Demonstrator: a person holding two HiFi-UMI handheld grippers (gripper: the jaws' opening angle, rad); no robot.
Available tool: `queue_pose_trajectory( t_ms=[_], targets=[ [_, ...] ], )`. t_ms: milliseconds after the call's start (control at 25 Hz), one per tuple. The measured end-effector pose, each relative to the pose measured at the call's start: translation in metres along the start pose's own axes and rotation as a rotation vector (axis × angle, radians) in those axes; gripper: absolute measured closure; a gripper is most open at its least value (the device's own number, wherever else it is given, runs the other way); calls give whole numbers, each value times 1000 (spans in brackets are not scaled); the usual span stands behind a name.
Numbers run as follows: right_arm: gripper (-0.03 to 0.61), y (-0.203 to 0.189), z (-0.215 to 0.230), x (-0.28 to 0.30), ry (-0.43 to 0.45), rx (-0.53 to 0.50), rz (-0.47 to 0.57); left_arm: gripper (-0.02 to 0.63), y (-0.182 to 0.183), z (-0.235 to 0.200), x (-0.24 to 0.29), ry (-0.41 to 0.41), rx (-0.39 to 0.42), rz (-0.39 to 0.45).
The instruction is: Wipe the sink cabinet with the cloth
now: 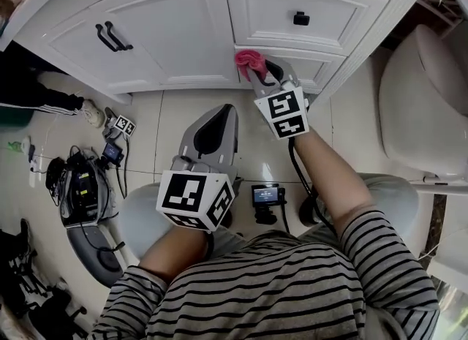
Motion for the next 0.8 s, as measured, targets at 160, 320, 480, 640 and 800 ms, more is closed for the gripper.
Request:
queue_pose_trajectory(
  t_ms=[160,320,480,640,800],
  targets=[
    [491,-13,3,22,-29,-44,-71,614,-1,-7,-1,9,-2,-6],
    [491,-33,39,-2,-115,3,-103,614,-2,-8,3,1,-17,-10],
    [491,-51,80,-38,-217,49,-136,614,-4,-2,9,-18,-14,-21],
    [491,-71,114,-67,-304,99,-177,614,-6,3,11,-16,-5,-28],
    [491,-89,140,-94,-448,194,-237,614,-8,3,9,-5,-8,-38]
  ],
)
Point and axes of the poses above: the fingertips, and each gripper's own axes: x forward along the fingers, z to its right, y out of its top, the point moved 8 cm from there along -x, backward along the fingers, and after that the axes turned 6 degrees about -z, right-handed, at the moved point
